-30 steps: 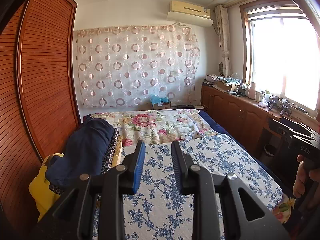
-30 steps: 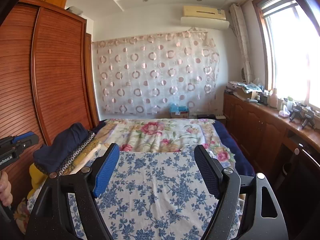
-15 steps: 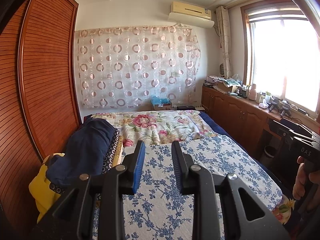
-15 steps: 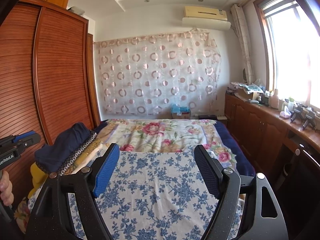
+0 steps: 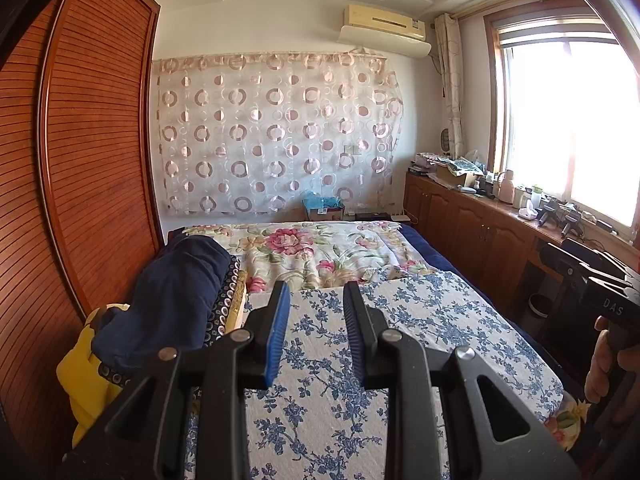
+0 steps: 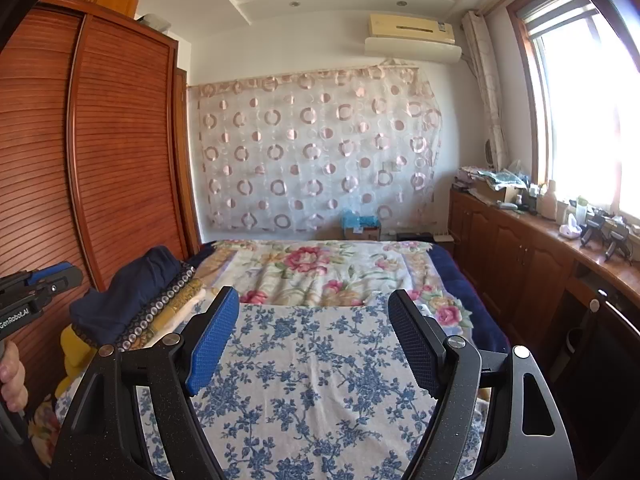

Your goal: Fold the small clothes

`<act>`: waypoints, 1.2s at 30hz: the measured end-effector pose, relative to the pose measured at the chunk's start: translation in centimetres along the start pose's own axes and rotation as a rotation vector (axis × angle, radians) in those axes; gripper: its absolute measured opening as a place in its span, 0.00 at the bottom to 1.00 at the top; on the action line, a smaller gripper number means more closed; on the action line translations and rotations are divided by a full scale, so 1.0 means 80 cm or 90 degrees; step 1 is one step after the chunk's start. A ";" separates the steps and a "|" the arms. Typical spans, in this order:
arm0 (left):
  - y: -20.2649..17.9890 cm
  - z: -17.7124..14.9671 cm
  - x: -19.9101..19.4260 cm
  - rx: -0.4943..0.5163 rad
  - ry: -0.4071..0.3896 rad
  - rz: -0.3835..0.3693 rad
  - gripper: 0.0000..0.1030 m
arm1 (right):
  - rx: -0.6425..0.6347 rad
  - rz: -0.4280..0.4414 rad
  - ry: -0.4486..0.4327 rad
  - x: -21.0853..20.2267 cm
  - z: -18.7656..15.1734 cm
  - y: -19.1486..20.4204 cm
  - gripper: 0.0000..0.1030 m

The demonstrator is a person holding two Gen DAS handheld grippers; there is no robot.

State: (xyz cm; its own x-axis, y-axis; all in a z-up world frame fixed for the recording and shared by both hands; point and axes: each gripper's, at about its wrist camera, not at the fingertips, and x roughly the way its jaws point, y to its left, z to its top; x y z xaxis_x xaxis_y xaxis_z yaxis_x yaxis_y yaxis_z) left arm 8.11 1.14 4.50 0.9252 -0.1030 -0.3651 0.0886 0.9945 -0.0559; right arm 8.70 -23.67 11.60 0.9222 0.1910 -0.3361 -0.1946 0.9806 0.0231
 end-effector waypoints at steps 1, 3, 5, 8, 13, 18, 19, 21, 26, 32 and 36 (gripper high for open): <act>0.001 0.000 0.000 0.001 -0.001 0.001 0.25 | 0.000 0.001 0.000 0.000 0.000 0.000 0.77; 0.001 0.000 0.000 0.000 0.000 -0.001 0.25 | -0.001 0.000 -0.001 0.000 0.000 0.000 0.77; 0.001 0.000 0.000 0.000 -0.001 0.000 0.25 | -0.001 0.000 -0.001 0.000 -0.001 0.000 0.77; 0.001 0.000 0.000 0.000 -0.001 0.000 0.25 | -0.001 0.001 -0.001 0.000 -0.001 0.000 0.77; 0.001 0.000 0.000 0.000 -0.001 0.000 0.25 | -0.001 0.001 -0.001 0.000 -0.002 0.000 0.77; 0.001 0.000 0.000 0.000 -0.001 0.000 0.25 | -0.001 -0.001 -0.002 0.000 -0.002 0.001 0.77; 0.002 0.000 0.000 0.000 -0.001 0.000 0.25 | -0.001 0.001 -0.001 0.000 -0.003 0.000 0.77; 0.002 0.000 0.000 0.000 -0.001 0.000 0.25 | -0.002 0.000 -0.002 0.001 -0.003 0.001 0.77; 0.001 -0.001 0.000 0.000 -0.001 0.000 0.25 | -0.001 0.000 -0.001 0.001 -0.004 0.001 0.77; 0.002 0.001 -0.001 -0.001 -0.002 0.000 0.26 | -0.002 -0.001 -0.002 0.000 -0.002 0.003 0.77; 0.004 0.002 -0.003 0.000 -0.003 0.000 0.26 | -0.002 -0.001 -0.003 0.000 -0.002 0.004 0.77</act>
State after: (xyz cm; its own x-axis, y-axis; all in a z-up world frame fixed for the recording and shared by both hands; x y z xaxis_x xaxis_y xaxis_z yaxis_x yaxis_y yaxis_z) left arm 7.94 1.52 4.69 0.9272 -0.1036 -0.3601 0.0894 0.9944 -0.0560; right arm 8.56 -23.38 11.43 0.9239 0.1903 -0.3320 -0.1948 0.9806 0.0199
